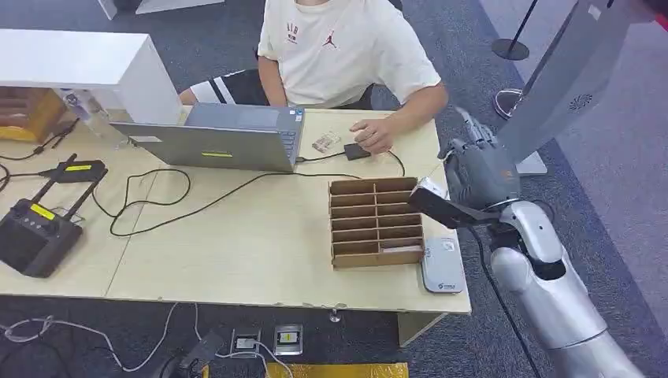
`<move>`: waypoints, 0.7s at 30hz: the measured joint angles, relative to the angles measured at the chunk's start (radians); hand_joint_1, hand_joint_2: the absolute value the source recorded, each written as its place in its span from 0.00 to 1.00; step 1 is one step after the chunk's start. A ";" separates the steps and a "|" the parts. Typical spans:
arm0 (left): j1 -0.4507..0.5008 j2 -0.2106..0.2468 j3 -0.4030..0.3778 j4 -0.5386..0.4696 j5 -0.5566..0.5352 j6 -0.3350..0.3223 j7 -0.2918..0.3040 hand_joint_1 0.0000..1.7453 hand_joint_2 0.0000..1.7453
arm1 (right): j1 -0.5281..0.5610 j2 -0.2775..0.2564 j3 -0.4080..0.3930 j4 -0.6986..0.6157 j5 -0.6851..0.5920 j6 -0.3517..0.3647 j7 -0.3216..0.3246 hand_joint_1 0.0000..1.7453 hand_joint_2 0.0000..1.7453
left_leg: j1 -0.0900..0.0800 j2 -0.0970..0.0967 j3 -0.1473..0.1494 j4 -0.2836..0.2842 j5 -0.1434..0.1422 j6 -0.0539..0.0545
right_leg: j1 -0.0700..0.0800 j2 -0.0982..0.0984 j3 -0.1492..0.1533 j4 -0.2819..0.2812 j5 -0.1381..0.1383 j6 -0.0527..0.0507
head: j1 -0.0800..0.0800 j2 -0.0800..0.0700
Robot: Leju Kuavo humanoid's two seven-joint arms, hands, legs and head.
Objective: Pass the card to the sensor for recognition and then transmit it.
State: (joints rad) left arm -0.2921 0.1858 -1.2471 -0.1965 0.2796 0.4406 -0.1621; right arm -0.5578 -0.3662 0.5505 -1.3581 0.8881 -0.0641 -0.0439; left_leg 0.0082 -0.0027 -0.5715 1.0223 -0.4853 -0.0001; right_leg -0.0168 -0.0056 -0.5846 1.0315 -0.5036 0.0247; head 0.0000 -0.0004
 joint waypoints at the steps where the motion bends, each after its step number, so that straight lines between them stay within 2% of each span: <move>1: 0.000 0.000 0.002 0.000 0.000 0.001 -0.007 0.00 0.00 | -0.014 0.000 -0.011 0.000 -0.001 -0.005 -0.007 1.00 1.00 | 0.000 0.000 0.000 0.000 0.000 0.000 | 0.000 0.000 0.000 0.000 0.000 0.000 | 0.000 0.000; 5: 0.007 0.000 0.009 0.000 0.000 0.024 -0.053 0.00 0.00 | -0.138 0.000 -0.083 0.007 -0.034 -0.023 -0.055 1.00 1.00 | -0.001 0.000 -0.001 0.000 0.000 0.000 | -0.001 0.001 -0.001 0.000 0.000 0.000 | 0.000 0.000; 7: 0.012 -0.002 0.015 0.000 -0.003 0.027 -0.056 0.00 0.00 | -0.192 0.000 -0.098 0.018 -0.044 -0.023 -0.078 1.00 1.00 | 0.000 0.000 -0.001 0.000 0.000 0.000 | 0.000 0.000 -0.001 0.000 0.000 0.000 | 0.001 0.000; 10: 0.012 -0.001 0.021 0.000 -0.021 0.017 -0.038 0.00 0.00 | -0.246 0.008 -0.095 0.081 -0.045 -0.038 -0.117 1.00 1.00 | 0.000 0.000 -0.001 0.000 0.000 0.000 | 0.000 0.000 -0.001 0.000 0.000 0.000 | 0.001 0.000; 14: 0.002 0.000 0.027 0.000 -0.039 0.003 -0.018 0.00 0.00 | -0.290 0.050 -0.086 0.212 -0.037 -0.087 -0.157 1.00 1.00 | 0.000 -0.001 -0.001 0.000 0.000 0.000 | 0.000 0.000 -0.001 0.001 0.000 0.000 | 0.000 0.000; 21: -0.002 0.000 0.035 0.000 -0.054 0.003 -0.011 0.00 0.00 | -0.323 0.110 -0.049 0.420 -0.023 -0.122 -0.181 1.00 1.00 | 0.000 -0.002 -0.002 0.000 0.000 0.000 | 0.000 -0.002 -0.001 0.001 0.000 0.000 | 0.000 0.000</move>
State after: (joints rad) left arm -0.2945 0.1862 -1.2119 -0.1965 0.2254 0.4433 -0.1736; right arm -0.8806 -0.2563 0.5013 -0.9376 0.8652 -0.1862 -0.2247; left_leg 0.0086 -0.0048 -0.5733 1.0222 -0.4849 -0.0003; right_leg -0.0165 -0.0080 -0.5857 1.0322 -0.5039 0.0245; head 0.0004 -0.0004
